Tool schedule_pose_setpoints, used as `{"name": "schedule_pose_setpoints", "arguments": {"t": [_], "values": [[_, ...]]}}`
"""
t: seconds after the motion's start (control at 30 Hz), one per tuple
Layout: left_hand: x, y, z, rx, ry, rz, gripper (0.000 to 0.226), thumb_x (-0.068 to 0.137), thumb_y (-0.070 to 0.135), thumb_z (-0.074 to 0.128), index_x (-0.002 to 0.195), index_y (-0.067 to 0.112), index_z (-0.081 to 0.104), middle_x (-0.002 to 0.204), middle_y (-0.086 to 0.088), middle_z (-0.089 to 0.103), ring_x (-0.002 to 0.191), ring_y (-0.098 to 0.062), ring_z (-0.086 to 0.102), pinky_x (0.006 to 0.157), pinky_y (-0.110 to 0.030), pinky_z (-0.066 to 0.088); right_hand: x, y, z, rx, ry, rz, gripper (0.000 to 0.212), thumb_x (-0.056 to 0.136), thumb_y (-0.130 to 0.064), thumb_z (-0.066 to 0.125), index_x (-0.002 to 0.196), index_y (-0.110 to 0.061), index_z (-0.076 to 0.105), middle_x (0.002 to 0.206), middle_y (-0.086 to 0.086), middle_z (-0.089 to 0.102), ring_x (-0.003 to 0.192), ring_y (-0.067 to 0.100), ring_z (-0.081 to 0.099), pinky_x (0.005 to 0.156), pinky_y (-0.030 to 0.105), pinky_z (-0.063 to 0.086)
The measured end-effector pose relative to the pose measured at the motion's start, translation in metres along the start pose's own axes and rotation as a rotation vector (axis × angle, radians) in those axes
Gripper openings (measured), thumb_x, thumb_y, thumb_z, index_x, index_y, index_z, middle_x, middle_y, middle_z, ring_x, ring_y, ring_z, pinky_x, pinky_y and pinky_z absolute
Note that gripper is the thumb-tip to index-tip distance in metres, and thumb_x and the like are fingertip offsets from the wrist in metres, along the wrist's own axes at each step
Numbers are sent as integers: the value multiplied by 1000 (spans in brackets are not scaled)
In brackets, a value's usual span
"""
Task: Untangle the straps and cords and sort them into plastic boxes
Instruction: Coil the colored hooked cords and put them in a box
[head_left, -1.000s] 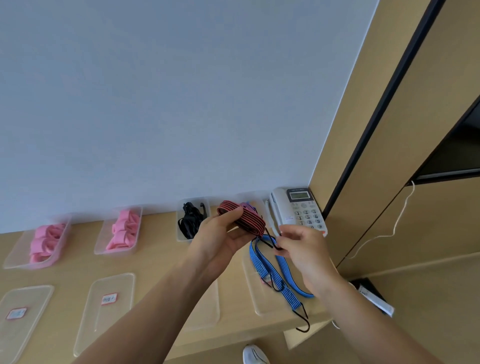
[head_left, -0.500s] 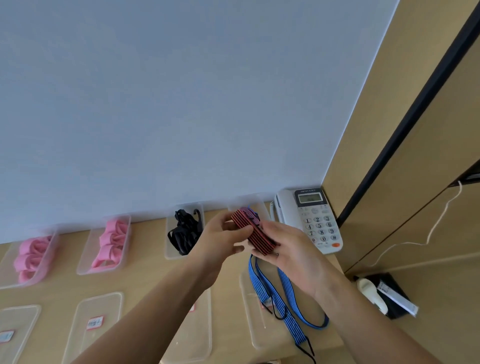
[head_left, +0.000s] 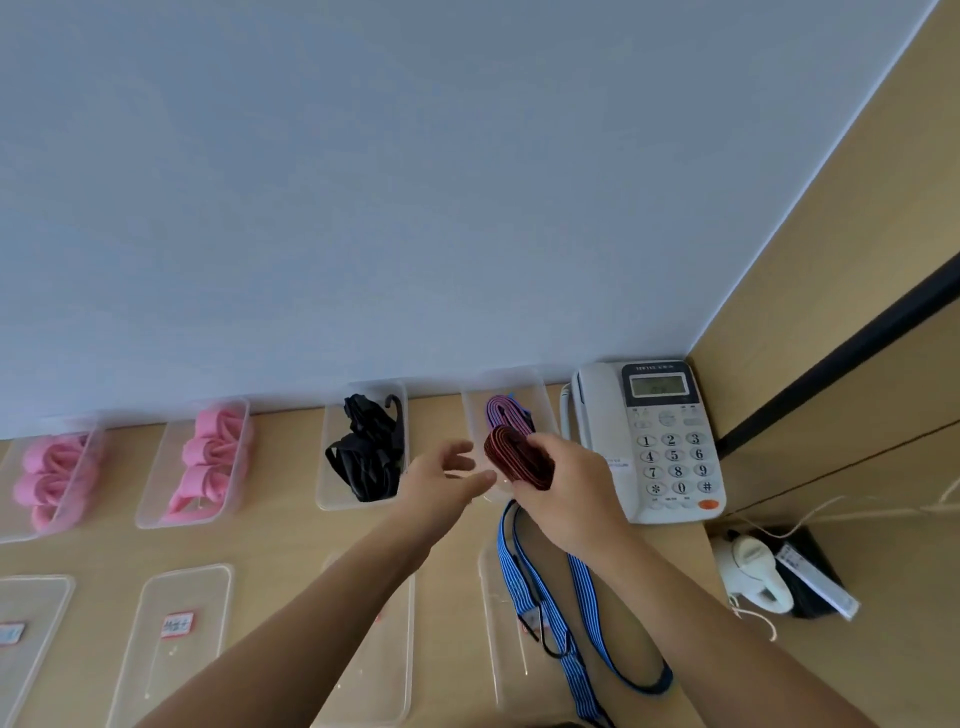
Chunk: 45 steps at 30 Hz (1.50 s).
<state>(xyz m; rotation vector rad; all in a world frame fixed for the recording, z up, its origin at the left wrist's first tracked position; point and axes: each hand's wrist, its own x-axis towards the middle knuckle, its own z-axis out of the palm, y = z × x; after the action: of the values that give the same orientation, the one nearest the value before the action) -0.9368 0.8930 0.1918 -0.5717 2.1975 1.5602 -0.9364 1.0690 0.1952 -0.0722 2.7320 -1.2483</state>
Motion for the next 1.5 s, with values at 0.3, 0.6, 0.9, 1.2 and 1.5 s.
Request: {"name": "schedule_pose_setpoints", "arguments": {"t": [0.3, 0.6, 0.9, 1.2, 1.5], "values": [[29, -15, 10, 464, 88, 287, 63, 91, 15, 75, 148, 31, 54, 154, 2, 49, 136, -21, 51, 108, -34, 48, 29, 9, 35, -363, -49, -143, 16, 91, -23, 64, 104, -15, 62, 94, 0, 67, 86, 20, 61, 71, 27, 46], [38, -18, 18, 569, 39, 317, 69, 91, 13, 72, 152, 31, 45, 165, -8, 35, 132, -32, 56, 107, -45, 50, 29, 15, 40, -353, -29, -129, 58, 75, -30, 83, 124, -10, 58, 104, 6, 65, 98, 26, 59, 85, 33, 48], [43, -16, 26, 504, 83, 321, 58, 94, 14, 69, 149, 21, 52, 149, -9, 47, 127, -26, 54, 105, -40, 49, 33, 19, 38, -246, 46, -81, 56, 69, -25, 88, 113, -6, 59, 110, 6, 45, 87, 20, 57, 75, 28, 54], [52, -12, 29, 508, 124, 258, 39, 88, 8, 74, 126, 11, 64, 131, -8, 58, 107, -30, 63, 91, -34, 47, 33, 15, 41, -446, 12, -214, 28, 65, -5, 86, 85, -11, 67, 77, 5, 64, 65, 23, 60, 56, 30, 47], [46, -15, 32, 747, 237, 398, 50, 87, 17, 74, 133, 32, 62, 160, -5, 39, 111, -34, 63, 74, -39, 53, 36, 24, 39, -373, -63, -153, 31, 82, -12, 74, 112, -11, 65, 108, 7, 67, 93, 27, 64, 76, 36, 53]]}}
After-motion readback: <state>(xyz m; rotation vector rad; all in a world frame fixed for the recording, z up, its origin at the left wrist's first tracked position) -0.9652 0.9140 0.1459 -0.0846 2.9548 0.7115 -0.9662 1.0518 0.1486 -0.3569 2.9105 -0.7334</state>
